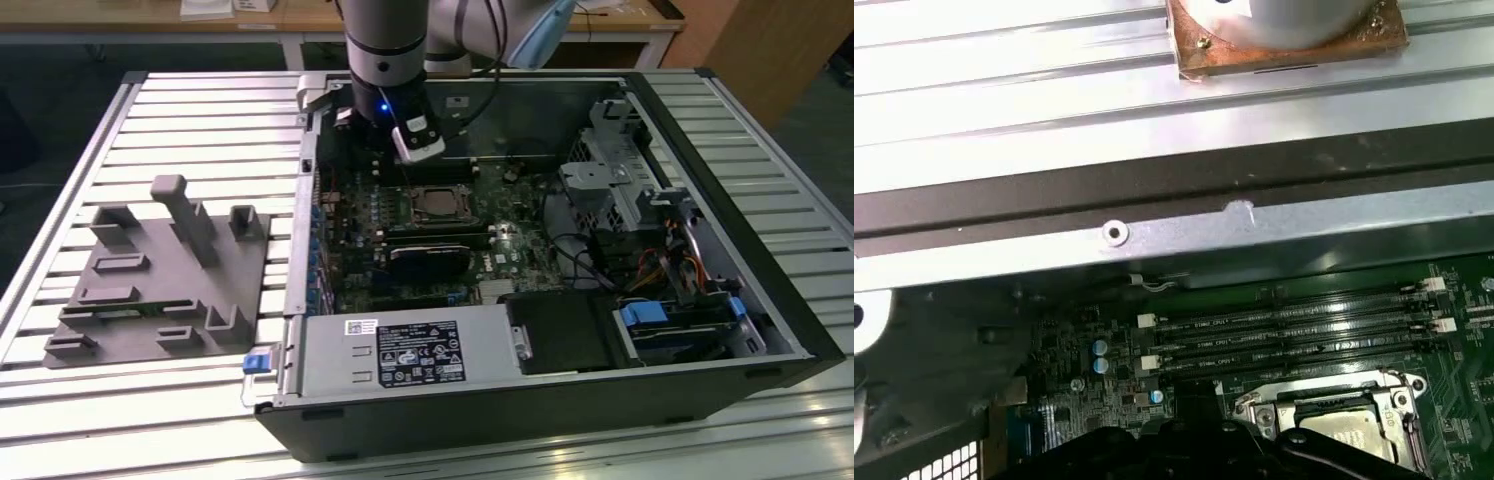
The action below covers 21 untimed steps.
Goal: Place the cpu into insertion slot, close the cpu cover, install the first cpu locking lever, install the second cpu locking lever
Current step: 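Install the first cpu locking lever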
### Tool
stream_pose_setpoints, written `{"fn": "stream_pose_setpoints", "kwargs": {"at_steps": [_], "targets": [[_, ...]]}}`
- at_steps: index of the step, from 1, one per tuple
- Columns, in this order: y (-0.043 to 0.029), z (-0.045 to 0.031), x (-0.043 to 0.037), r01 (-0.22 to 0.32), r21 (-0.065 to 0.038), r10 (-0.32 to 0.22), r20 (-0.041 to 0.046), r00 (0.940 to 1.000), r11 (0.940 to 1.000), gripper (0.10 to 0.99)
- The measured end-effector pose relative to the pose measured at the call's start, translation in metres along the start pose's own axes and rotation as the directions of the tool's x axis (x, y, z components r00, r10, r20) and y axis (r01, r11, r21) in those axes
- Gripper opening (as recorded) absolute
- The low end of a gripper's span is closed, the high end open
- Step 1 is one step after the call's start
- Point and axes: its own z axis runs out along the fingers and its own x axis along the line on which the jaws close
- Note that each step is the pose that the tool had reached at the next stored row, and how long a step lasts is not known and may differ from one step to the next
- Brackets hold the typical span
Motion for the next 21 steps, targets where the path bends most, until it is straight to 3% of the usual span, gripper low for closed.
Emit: {"fn": "stream_pose_setpoints", "kwargs": {"at_steps": [6,19,21], "targets": [[0.001,0.0002,-0.007,0.0,0.0,0.0,0.0,1.0,1.0,0.106],[0.007,0.0007,-0.0471,0.0,0.0,0.0,-0.001,1.0,1.0,0.106],[0.0073,0.0007,-0.0495,0.0,0.0,0.0,-0.0012,1.0,1.0,0.106]]}}
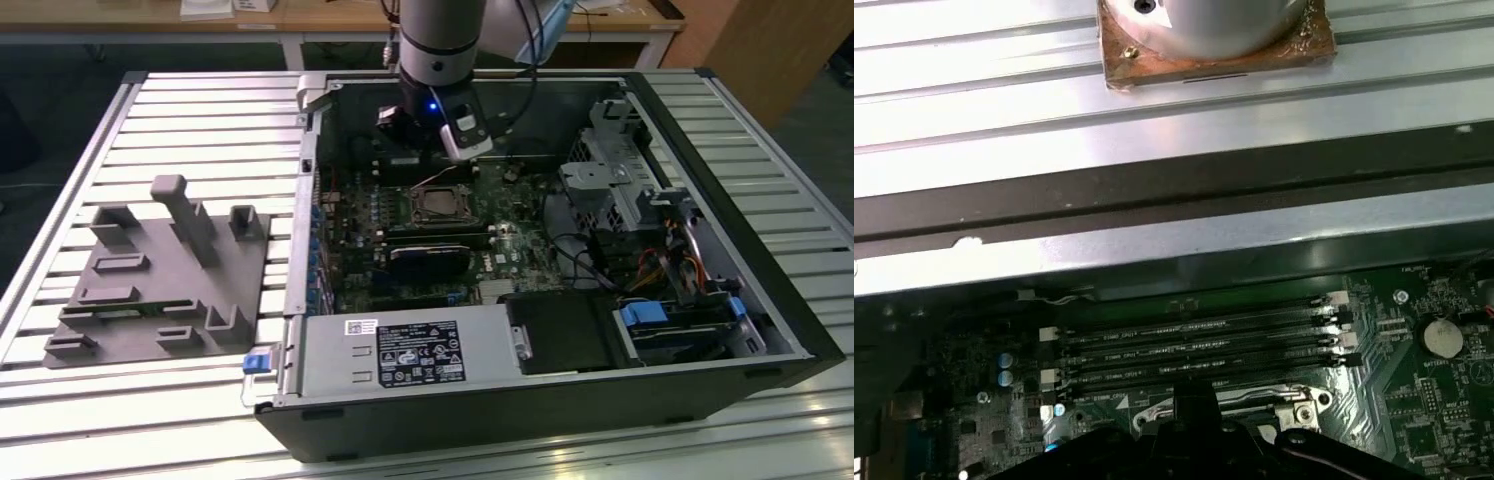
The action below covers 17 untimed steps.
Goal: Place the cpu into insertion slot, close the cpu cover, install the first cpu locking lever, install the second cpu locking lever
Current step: 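Install the first cpu locking lever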
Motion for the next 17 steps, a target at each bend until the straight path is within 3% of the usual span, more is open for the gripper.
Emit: {"fn": "stream_pose_setpoints", "kwargs": {"at_steps": [6,17], "targets": [[0.0002,0.0001,-0.0002,0.0,0.002,0.0,0.0004,1.0,1.0,0.106],[-0.0005,0.0022,-0.0002,0.001,0.04,-0.002,0.0098,1.0,0.9992,0.106]]}}
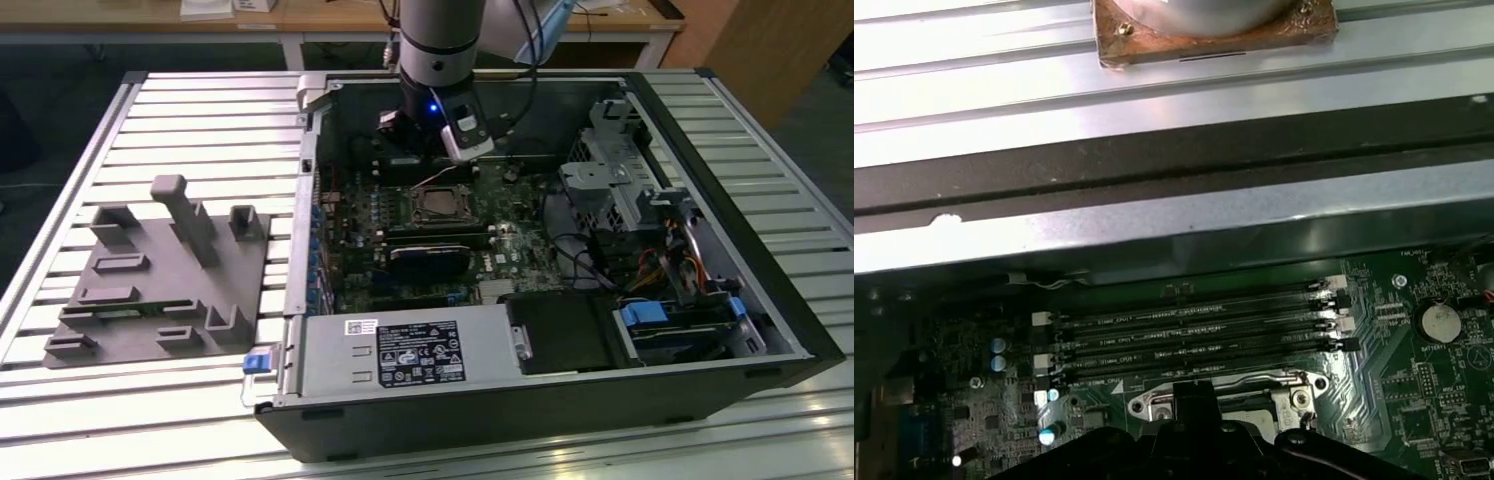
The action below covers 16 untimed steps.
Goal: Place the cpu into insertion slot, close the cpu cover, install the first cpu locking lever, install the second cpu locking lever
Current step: 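Install the first cpu locking lever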
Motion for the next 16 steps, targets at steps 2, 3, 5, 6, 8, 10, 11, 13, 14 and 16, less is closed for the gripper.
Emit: {"fn": "stream_pose_setpoints", "kwargs": {"at_steps": [2,3,5,6,8,10,11,13,14,16], "targets": [[0.0001,0.0005,-0.0006,0.0,0.006,0.0,0.001,1.0,1.0,0.106],[0.0002,0.0006,-0.0012,0.0,0.009,0.0,0.0014,1.0,1.0,0.106],[0.0006,0.001,-0.0033,0.0,0.014,0.0,0.0023,1.0,0.9999,0.106],[0.0009,0.0012,-0.0045,0.0,0.017,0.0,0.0027,1.0,0.9998,0.106],[0.0015,0.0016,-0.0073,-0.001,0.025,0.001,0.004,1.0,0.9997,0.106],[0.0022,0.002,-0.0106,-0.001,0.032,0.001,0.0051,1.0,0.9995,0.106],[0.0026,0.0022,-0.0123,-0.001,0.035,0.001,0.0057,1.0,0.9994,0.106],[0.0035,0.0027,-0.0158,-0.002,0.04,0.001,0.0066,1.0,0.9992,0.106],[0.0038,0.003,-0.0169,-0.002,0.041,0.001,0.0067,1.0,0.9992,0.106],[0.0045,0.0038,-0.0175,-0.002,0.043,0.002,0.0069,1.0,0.9991,0.106]]}}
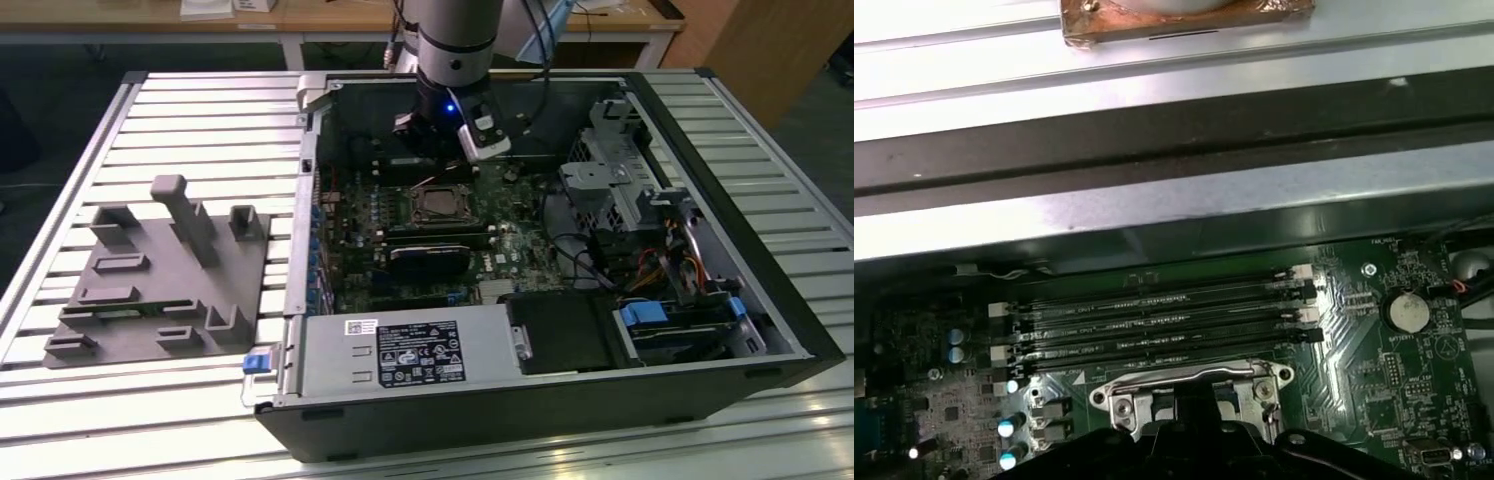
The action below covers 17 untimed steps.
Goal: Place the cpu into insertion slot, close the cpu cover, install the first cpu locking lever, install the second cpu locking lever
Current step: 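Install the first cpu locking lever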
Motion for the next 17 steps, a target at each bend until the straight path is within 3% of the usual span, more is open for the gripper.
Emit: {"fn": "stream_pose_setpoints", "kwargs": {"at_steps": [2,3,8,9,17], "targets": [[0.0001,0.0014,0.0,0.001,0.0,-0.001,0.0028,1.0,1.0,0.106],[-0.0001,0.002,0.0,0.001,-0.001,-0.001,0.0083,1.0,1.0,0.106],[-0.0005,0.0041,0.0009,0.009,-0.01,-0.009,0.0538,0.9985,0.9999,0.106],[-0.0006,0.0046,0.0014,0.01,-0.012,-0.009,0.0587,0.9982,0.9999,0.106],[0.0017,0.0081,0.0056,0.012,-0.016,-0.011,0.0693,0.9975,0.9998,0.106]]}}
